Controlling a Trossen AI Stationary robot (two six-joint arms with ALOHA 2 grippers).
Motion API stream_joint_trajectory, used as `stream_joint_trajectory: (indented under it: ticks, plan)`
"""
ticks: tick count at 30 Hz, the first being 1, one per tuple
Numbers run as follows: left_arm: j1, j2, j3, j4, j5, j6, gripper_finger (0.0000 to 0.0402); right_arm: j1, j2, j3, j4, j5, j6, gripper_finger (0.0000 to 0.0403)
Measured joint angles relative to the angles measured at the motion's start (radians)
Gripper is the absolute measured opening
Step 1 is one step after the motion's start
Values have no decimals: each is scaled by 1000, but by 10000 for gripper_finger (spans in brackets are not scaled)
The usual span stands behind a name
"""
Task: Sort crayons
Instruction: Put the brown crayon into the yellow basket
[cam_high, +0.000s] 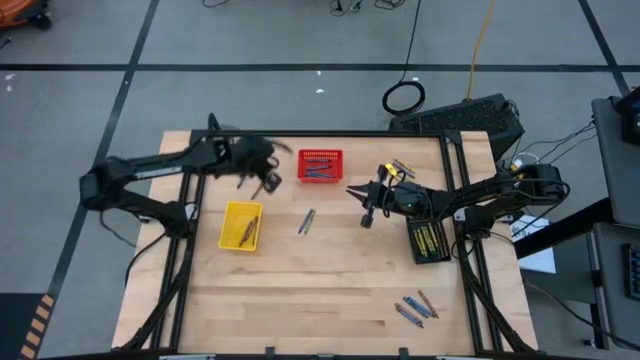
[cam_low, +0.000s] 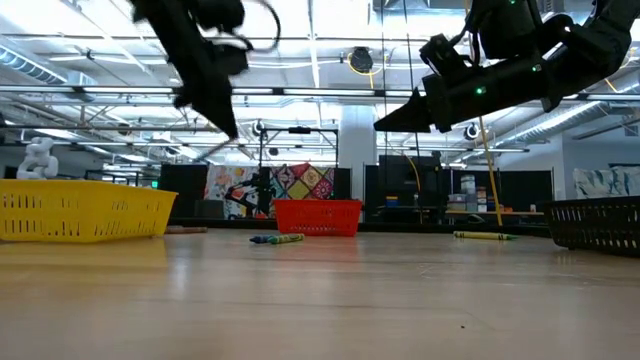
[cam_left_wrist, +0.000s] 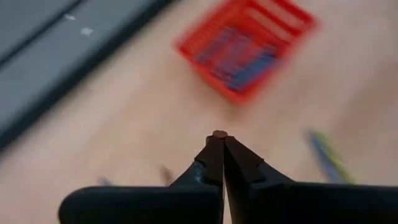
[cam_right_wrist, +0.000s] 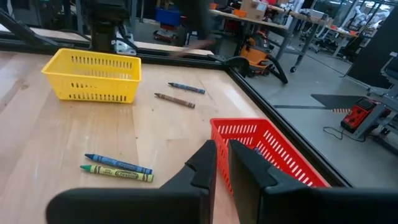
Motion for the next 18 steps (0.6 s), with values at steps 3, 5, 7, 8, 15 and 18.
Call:
stream_joint_trajectory:
  ticks: [3,5,7,8,15,18]
  plan:
    - [-152,-51,0,-102,-26,-165,1,0,0,0,5,0,5,27]
    - [-255,-62,0,-209,-87,-307,1,0,0,0,5,0,6,27]
    - [-347,-59,-1,-332,-141,-466,1,0,0,0,12,0,20,27]
    - [-386,-59,-4,-389,-154,-547,1,0,0,0,13,0,30,27]
    - [-533,-59,-185,-413,-161,-957,1,21,0,0,9,-1,86,27]
    - [-545,-52,-265,-373,-156,-1003,0,67,0,0,6,-1,87,27]
